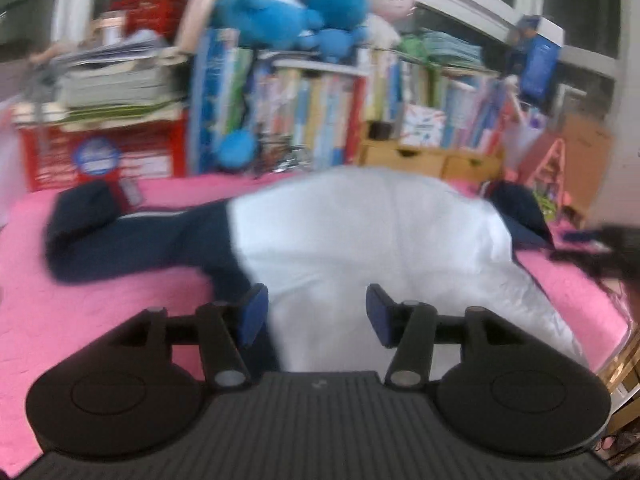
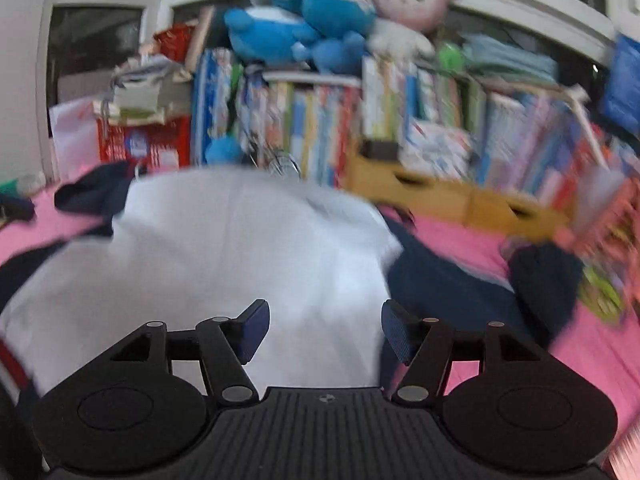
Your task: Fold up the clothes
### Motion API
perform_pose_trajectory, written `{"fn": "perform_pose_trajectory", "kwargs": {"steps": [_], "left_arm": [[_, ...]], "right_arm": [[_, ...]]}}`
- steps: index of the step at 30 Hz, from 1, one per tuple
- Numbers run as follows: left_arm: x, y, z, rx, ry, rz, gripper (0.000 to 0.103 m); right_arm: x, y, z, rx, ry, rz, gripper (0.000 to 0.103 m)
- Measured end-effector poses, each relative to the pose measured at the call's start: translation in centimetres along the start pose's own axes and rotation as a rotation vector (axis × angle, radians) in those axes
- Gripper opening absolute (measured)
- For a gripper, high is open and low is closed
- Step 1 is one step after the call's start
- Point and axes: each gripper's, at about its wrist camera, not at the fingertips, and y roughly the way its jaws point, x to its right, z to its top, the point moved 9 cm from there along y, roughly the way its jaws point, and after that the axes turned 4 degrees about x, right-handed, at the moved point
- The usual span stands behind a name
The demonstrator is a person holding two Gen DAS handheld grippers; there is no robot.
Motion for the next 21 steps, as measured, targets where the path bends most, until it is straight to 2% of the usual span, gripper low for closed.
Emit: {"fn": "perform_pose_trajectory", "kwargs": {"steps": [3,5,9,11,12,14,17,18,20,21], "left_arm": [[2.2,3.9,-1.0,-0.015,0.035,0.020,0.052],[2.8,6.2,-2.1,-0.036,0.064,0.055,0.052],[2.1,8.3,-5.8,-0.148,0.051,0.079,0.052],[2.1,8.3,-6.3,-0.146,0.053,0.072,0.053],[2.1,8.2,-6.4,-0.139,0.056,0.067,0.053],[2.1,8.1,-6.6,-0.125,0.063,0.057,0.055],[2.1,7.9,-6.9,-0.104,0.072,0.042,0.059],[2.1,7.8,-7.0,-0.097,0.075,0.037,0.060],[2.1,7.6,-7.1,-0.093,0.065,0.024,0.062],[2.0,7.6,-7.1,-0.092,0.059,0.017,0.063]], "right_arm": [[-1.5,3.7,3.9,0.091,-0.037,0.034,0.063],[-2.2,6.5,7.1,0.155,-0.067,0.047,0.069],[-1.9,14.9,11.3,0.168,-0.020,-0.002,0.069],[-1.8,19.1,13.4,0.173,0.005,-0.027,0.065],[-2.0,21.5,12.3,0.089,0.029,-0.010,0.061],[-2.5,25.2,9.4,-0.085,0.063,0.024,0.041],[-3.8,25.4,4.6,-0.205,0.055,0.068,0.040],[-4.4,24.9,3.0,-0.222,0.042,0.080,0.040],[-5.3,22.7,0.9,-0.188,0.016,0.090,0.039],[-5.8,21.6,0.4,-0.200,-0.034,0.110,0.039]]}}
